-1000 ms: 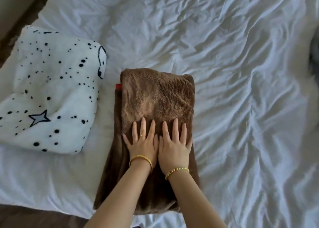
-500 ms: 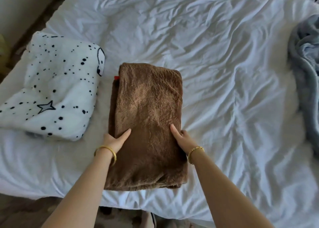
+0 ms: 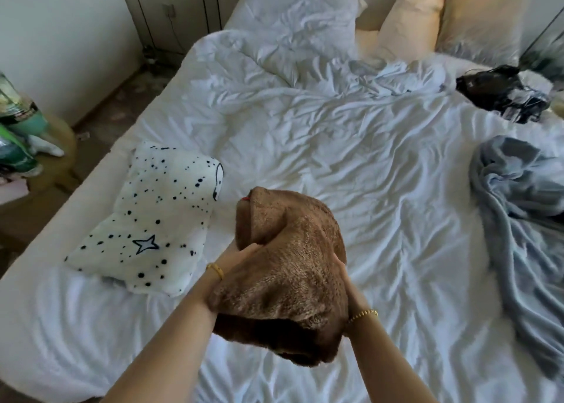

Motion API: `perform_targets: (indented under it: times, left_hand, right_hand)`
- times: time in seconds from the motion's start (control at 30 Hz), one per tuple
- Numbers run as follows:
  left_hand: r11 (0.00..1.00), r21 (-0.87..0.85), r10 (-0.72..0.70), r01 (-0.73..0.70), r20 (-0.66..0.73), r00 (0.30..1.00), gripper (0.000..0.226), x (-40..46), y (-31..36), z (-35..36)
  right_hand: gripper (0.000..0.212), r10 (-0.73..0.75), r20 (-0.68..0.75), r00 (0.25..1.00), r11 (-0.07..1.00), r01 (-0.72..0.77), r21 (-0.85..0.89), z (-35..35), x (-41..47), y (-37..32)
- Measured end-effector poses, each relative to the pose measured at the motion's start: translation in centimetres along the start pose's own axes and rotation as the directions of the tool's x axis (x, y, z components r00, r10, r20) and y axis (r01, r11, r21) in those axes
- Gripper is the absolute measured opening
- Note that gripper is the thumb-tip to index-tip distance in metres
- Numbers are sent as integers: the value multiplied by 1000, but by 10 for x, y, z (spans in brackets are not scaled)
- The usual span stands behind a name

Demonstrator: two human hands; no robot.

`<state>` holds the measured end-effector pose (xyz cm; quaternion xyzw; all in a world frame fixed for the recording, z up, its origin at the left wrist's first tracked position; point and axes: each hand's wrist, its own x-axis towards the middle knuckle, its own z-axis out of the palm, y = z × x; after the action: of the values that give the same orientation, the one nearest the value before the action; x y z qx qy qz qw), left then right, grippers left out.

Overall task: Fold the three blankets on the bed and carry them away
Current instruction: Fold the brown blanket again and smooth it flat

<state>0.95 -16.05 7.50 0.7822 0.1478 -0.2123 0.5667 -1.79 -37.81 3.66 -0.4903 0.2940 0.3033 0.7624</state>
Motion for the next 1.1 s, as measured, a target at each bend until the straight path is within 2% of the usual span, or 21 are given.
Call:
perform_targets:
  times: [0.1,0.17,0.23,0.33,0.43,0.53,0.63,0.7,0.77,0.8,0.83,0.87,0.9,0.93,0.97,1.0,1.03,1.07,1.1]
  left_hand:
    - [997,0,78,-78,-25,997,44,3,48,-46]
    - [991,29,130,-129,-43,991,41,7,76,-86]
    - [981,59,187,-183,-80,979,40,13,94,-132]
    - [979,19,202,-201,-129,971,57,25,106,-209]
    - [986,39,166,-163,-114,979,70,43,83,-276]
    - [990,137,44,-40,-27,999,58,64,20,-313]
    - [947,245,-196,209,-79,977,58,73,-63,-321]
    - [877,284,-385,389,-72,920,64,68,-96,-320]
    - [828,328,-444,455,-112,889,64,70,-98,-323]
    - [815,381,-387,437,-205,899,63,71,-89,-323]
    - [812,446,-240,377,-333,912,60,71,-75,-321]
    - [834,497,-2,240,-433,901,54,70,-60,-313]
    - [842,537,256,42,-467,847,47,66,-45,-300]
    - [793,593,460,-140,-432,776,42,62,-33,-282]
    - [695,675,589,-248,-337,735,41,59,-28,-263]
    - [597,756,609,-269,-209,765,43,58,-34,-246]
    - [554,800,524,-229,-121,843,46,60,-45,-233]
    - [550,822,390,-146,-98,916,49,65,-63,-228]
    - [547,835,291,-62,-120,949,50,74,-87,-228]
  right_hand:
    - [55,-138,10,990,990,138,36,43,-9,-37]
    - [58,-204,49,978,978,201,59,85,-10,-61]
    - [59,-278,50,959,961,278,8,133,-7,-80]
    - [60,-375,118,920,927,373,36,204,7,-96]
    - [75,-360,121,925,930,366,-30,258,31,-85]
    - [81,-272,54,961,947,278,-161,287,58,-46]
    - [54,-113,-83,990,935,77,-347,296,83,11]
    - [38,-99,-204,974,842,-28,-539,294,92,41]
    - [34,-143,-243,960,810,-28,-586,295,92,53]
    - [38,-180,-241,954,801,0,-598,297,91,55]
    - [46,-245,-246,938,782,41,-622,302,91,57]
    - [53,-329,-258,908,750,86,-655,309,89,58]
    - [56,-428,-264,864,708,140,-692,319,87,59]
    - [56,-536,-251,806,639,193,-745,331,86,60]
    - [54,-629,-214,748,540,222,-812,341,86,62]
    - [51,-678,-154,719,426,214,-879,347,87,66]
    - [50,-691,-94,717,315,182,-931,349,90,72]
    - [49,-680,-44,732,213,140,-967,345,95,81]
    - [49,-656,-5,754,122,101,-987,338,102,91]
